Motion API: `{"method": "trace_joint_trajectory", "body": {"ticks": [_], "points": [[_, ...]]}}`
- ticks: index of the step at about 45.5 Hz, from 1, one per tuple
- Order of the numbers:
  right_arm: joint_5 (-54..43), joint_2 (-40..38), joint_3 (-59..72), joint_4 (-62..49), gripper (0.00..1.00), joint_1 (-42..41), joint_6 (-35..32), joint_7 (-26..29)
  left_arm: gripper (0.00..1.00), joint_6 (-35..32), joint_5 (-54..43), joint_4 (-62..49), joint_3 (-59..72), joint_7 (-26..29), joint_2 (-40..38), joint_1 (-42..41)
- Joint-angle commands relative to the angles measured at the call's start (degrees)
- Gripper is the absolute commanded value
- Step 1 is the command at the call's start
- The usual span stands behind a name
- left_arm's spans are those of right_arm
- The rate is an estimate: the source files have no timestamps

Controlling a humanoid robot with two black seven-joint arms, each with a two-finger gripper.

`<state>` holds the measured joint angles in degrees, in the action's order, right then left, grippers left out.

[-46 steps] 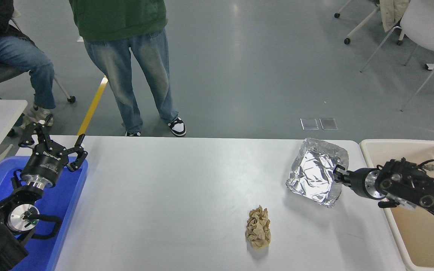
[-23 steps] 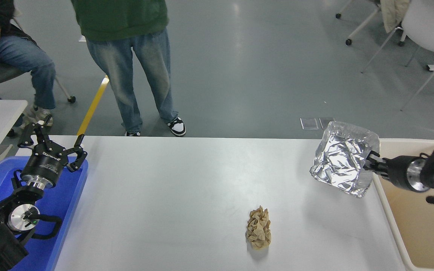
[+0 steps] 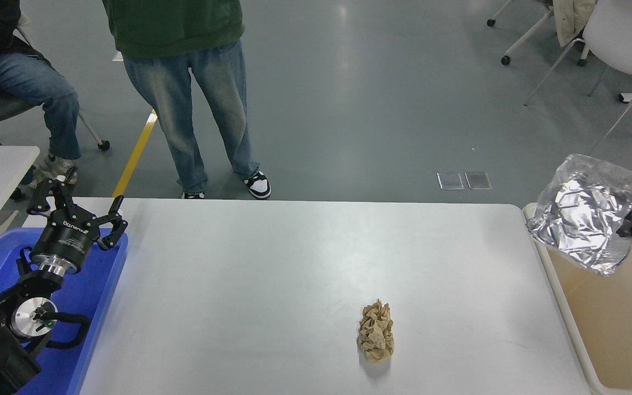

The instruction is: Clean the table surface

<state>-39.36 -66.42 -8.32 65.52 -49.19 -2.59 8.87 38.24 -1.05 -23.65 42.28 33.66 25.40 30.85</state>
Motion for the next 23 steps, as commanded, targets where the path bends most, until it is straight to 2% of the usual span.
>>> {"method": "trace_joint_trajectory", "body": {"ticks": [1, 23], "points": [[3.0, 2.5, -0.4, -13.8, 0.0, 4.3, 0.6, -0.2, 1.0, 0.0, 0.0, 0.0, 0.0, 0.0, 0.0, 0.0], [14.7, 22.2, -0.6, -43.4, 0.0, 12.5, 0.7, -1.2, 1.0, 0.1, 0.0, 0.0, 0.0, 0.0, 0.0, 0.0]]}}
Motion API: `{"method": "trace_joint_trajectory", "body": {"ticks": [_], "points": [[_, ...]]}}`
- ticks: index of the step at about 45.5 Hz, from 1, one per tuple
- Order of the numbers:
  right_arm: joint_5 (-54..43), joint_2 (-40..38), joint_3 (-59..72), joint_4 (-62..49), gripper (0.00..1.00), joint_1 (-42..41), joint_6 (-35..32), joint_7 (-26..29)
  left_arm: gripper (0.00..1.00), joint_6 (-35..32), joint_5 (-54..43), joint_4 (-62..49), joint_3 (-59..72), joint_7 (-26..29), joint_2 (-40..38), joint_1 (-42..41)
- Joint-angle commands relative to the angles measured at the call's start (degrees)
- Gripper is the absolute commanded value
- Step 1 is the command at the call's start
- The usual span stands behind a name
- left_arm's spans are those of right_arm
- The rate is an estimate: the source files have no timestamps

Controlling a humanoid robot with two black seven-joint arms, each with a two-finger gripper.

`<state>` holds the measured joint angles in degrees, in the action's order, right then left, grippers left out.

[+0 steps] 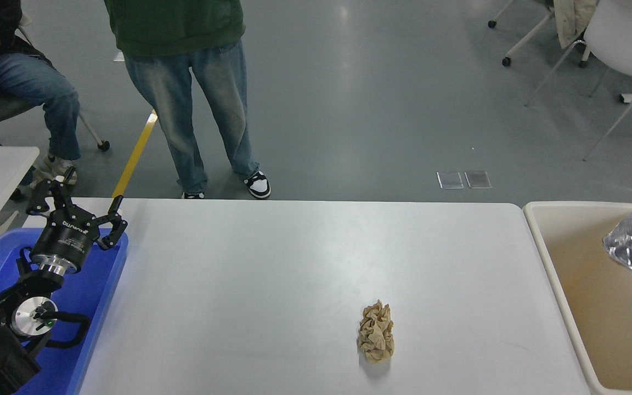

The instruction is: Clean the table surface

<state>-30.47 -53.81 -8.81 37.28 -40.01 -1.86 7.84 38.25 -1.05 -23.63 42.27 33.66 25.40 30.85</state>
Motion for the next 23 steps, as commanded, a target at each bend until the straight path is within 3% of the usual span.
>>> {"method": "trace_joint_trajectory", "body": {"ticks": [1, 15, 23], "points": [[6.6, 10.6, -0.1, -16.3, 0.0, 3.4, 0.0, -0.2, 1.0, 0.0, 0.0, 0.0, 0.0, 0.0, 0.0, 0.0], [12.4, 30.8, -0.2, -40.5, 0.0, 4.0, 0.4, -0.1, 1.0, 0.0, 0.0, 0.0, 0.0, 0.0, 0.0, 0.0], [16.8, 34.3, 0.2, -41.7, 0.0, 4.0, 4.4, 0.0, 1.0, 0.0, 0.0, 0.0, 0.0, 0.0, 0.0, 0.0]]}}
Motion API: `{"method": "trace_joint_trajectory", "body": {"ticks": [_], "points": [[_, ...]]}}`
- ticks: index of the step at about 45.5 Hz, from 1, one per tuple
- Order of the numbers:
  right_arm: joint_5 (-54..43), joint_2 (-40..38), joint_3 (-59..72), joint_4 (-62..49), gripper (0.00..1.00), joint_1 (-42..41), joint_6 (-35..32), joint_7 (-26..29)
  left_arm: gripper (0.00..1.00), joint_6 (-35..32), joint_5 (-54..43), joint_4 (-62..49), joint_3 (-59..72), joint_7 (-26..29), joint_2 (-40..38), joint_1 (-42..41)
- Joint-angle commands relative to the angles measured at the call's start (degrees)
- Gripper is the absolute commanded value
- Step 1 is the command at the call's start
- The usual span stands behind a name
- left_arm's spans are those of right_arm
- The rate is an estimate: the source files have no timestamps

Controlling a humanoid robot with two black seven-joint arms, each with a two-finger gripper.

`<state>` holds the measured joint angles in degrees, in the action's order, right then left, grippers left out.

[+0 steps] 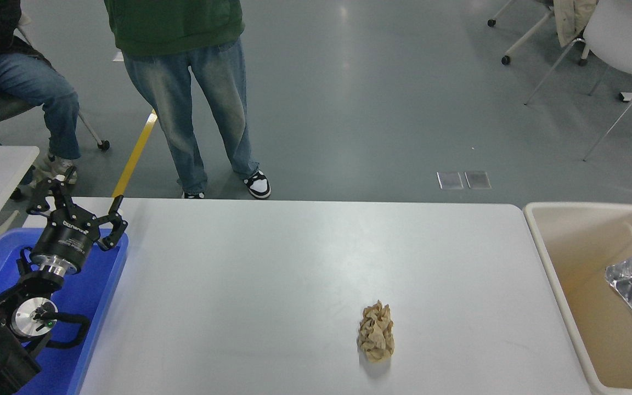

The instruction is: Clean the table surface

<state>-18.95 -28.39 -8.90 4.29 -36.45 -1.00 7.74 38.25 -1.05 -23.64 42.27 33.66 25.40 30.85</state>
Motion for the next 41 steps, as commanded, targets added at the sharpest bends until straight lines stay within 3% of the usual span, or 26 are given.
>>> {"method": "trace_joint_trajectory", "body": {"ticks": [1, 12, 40, 41], "points": [[5.7, 9.1, 0.1, -8.7, 0.0, 0.5, 4.2, 0.2, 1.0, 0.0, 0.0, 0.0, 0.0, 0.0, 0.0, 0.0], [10.6, 9.2, -0.2, -8.7, 0.0, -0.2, 9.8, 0.4, 1.0, 0.0, 0.0, 0.0, 0.0, 0.0, 0.0, 0.0], [10.8, 11.1, -0.2, -8.6, 0.0, -1.5, 11.1, 0.5, 1.0, 0.0, 0.0, 0.0, 0.0, 0.0, 0.0, 0.0], [10.8, 11.1, -0.2, -8.6, 0.06, -1.7, 11.0, 0.5, 1.0, 0.0, 0.0, 0.0, 0.0, 0.0, 0.0, 0.0]]}}
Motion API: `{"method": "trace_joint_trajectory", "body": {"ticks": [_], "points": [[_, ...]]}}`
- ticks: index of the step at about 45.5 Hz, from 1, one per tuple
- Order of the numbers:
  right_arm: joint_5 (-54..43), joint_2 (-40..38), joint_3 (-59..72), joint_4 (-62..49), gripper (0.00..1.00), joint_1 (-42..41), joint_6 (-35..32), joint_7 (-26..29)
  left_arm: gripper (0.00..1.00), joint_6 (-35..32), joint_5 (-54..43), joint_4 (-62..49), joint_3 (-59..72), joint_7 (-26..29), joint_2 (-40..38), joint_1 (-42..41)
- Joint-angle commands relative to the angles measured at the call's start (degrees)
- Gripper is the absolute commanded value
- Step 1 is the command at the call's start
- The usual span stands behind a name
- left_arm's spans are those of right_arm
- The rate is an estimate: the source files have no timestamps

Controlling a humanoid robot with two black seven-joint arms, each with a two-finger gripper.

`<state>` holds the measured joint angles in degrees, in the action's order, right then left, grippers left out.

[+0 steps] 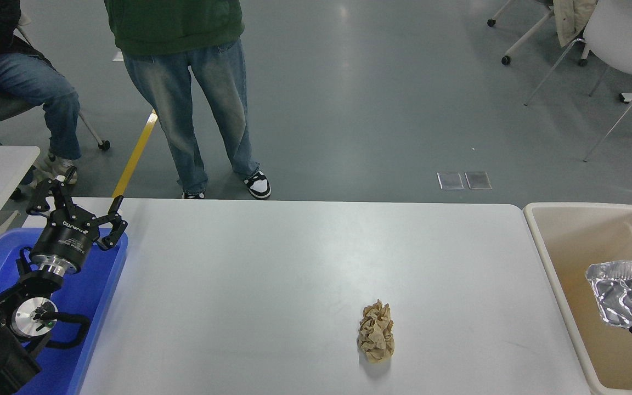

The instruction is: Clean the table surface

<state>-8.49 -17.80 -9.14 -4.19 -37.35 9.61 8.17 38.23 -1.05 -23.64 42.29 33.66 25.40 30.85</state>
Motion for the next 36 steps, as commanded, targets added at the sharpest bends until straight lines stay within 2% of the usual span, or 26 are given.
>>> {"method": "trace_joint_trajectory", "body": {"ticks": [1, 4, 36], "points": [[0.3, 0.4, 0.1, -0.2, 0.23, -1.0, 0.3, 0.1, 1.0, 0.0, 0.0, 0.0, 0.0, 0.0, 0.0, 0.0], [0.2, 0.4, 0.1, -0.5, 0.98, -1.1, 0.8, 0.1, 1.0, 0.0, 0.0, 0.0, 0.0, 0.0, 0.0, 0.0], [0.3, 0.1, 0.3, -0.2, 1.0, -1.2, 0.1, 0.1, 1.0, -0.2, 0.0, 0.0, 0.0, 0.1, 0.0, -0.1]]}}
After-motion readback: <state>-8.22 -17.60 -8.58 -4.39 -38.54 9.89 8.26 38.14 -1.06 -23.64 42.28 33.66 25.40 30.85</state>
